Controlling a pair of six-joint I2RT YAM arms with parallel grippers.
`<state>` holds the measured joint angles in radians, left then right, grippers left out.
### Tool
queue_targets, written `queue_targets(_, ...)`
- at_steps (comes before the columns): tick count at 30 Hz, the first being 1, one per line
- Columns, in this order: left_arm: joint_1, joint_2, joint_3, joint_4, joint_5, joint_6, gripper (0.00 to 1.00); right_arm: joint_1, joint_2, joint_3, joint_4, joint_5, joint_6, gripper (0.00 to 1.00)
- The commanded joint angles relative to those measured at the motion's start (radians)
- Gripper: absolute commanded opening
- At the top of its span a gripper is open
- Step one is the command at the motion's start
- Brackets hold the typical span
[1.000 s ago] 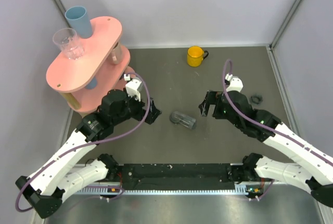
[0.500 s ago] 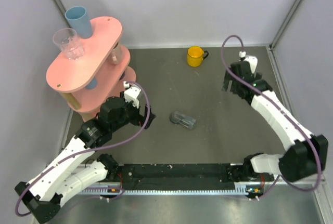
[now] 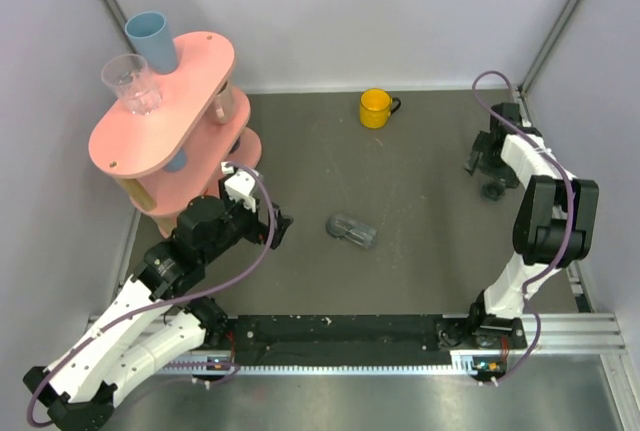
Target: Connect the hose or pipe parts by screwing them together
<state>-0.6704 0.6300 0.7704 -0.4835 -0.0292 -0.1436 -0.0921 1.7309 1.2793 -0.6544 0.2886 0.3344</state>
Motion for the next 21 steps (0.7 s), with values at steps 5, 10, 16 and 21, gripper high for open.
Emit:
queue_targets(5, -0.005, -0.023, -0.016, 0.059, -0.058, 0.016, 0.97, -0.081, 0.088, 0.077, 0.015, -0.092, -0.001, 0.84)
queue_targets(10, -0.005, -0.01, -0.016, 0.06, -0.051, 0.018, 0.96, -0.098, 0.099, 0.061, 0.036, -0.1, 0.0, 0.8)
queue_targets(16, -0.005, -0.004, -0.017, 0.062, -0.06, 0.019, 0.95, -0.104, 0.118, 0.057, 0.039, -0.094, 0.002, 0.79)
queue_targets(21, -0.005, -0.006, -0.019, 0.062, -0.067, 0.018, 0.95, -0.104, 0.093, 0.057, 0.039, -0.089, -0.02, 0.81)
